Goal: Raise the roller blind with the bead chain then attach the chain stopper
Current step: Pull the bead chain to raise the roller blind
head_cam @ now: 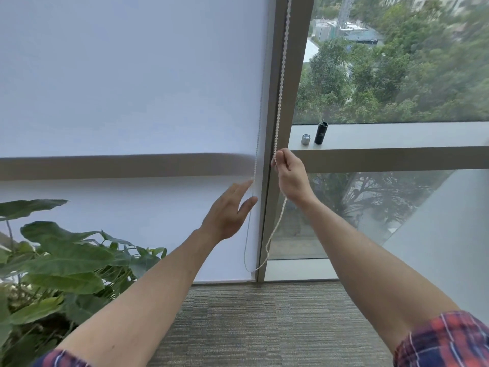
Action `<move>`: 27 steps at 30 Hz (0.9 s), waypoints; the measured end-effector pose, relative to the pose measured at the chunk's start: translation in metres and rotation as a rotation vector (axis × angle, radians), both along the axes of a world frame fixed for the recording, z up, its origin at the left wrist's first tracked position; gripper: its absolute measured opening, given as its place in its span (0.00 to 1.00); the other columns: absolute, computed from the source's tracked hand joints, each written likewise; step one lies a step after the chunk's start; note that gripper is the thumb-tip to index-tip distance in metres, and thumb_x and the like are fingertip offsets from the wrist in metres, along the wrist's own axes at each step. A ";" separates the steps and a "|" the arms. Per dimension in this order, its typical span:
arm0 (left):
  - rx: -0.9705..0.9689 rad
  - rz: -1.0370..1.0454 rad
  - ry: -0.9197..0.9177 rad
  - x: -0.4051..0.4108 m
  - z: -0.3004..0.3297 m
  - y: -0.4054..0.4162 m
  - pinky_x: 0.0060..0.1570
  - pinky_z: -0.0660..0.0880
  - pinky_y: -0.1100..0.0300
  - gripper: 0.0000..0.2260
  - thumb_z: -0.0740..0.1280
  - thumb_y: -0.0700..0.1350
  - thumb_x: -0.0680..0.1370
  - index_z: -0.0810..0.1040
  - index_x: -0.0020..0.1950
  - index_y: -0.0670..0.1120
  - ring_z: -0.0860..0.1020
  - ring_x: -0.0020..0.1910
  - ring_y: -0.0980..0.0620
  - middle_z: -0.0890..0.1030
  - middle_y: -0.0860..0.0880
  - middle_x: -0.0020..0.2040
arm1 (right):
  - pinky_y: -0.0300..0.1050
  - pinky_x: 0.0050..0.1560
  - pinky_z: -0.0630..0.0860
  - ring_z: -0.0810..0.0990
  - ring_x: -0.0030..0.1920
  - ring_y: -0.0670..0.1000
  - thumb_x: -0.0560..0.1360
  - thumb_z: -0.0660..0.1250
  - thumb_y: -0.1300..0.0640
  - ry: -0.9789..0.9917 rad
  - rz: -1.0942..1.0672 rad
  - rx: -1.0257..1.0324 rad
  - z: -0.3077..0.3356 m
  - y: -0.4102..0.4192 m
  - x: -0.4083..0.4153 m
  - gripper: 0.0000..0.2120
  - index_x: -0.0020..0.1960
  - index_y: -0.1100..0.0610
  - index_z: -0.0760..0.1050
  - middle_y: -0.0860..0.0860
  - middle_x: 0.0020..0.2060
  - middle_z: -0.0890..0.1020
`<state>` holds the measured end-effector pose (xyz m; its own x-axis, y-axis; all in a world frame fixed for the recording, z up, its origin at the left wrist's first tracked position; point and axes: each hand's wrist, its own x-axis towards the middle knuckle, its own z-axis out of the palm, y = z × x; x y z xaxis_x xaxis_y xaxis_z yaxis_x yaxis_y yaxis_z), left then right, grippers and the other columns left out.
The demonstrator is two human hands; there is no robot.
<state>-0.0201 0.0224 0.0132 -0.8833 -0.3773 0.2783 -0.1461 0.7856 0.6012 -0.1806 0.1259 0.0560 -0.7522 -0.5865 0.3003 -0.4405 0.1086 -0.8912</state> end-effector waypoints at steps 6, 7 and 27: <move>0.189 -0.063 0.265 -0.032 0.041 0.028 0.62 0.72 0.58 0.21 0.58 0.52 0.82 0.66 0.75 0.49 0.74 0.59 0.57 0.75 0.49 0.63 | 0.51 0.38 0.72 0.77 0.34 0.44 0.85 0.54 0.57 0.053 -0.117 0.001 -0.033 0.015 0.037 0.14 0.43 0.60 0.71 0.50 0.34 0.79; 0.205 -0.080 0.306 -0.036 0.048 0.034 0.60 0.71 0.62 0.20 0.58 0.51 0.82 0.67 0.74 0.48 0.75 0.59 0.57 0.76 0.49 0.62 | 0.56 0.41 0.75 0.81 0.39 0.51 0.85 0.54 0.57 0.046 -0.110 -0.009 -0.039 0.016 0.044 0.14 0.48 0.63 0.73 0.56 0.39 0.83; 0.454 0.048 0.572 -0.033 0.034 0.071 0.29 0.62 0.68 0.14 0.58 0.44 0.83 0.76 0.39 0.48 0.67 0.25 0.61 0.73 0.62 0.27 | 0.47 0.28 0.61 0.66 0.26 0.49 0.76 0.53 0.63 -0.002 0.003 0.017 -0.098 0.037 0.101 0.10 0.41 0.60 0.71 0.55 0.26 0.73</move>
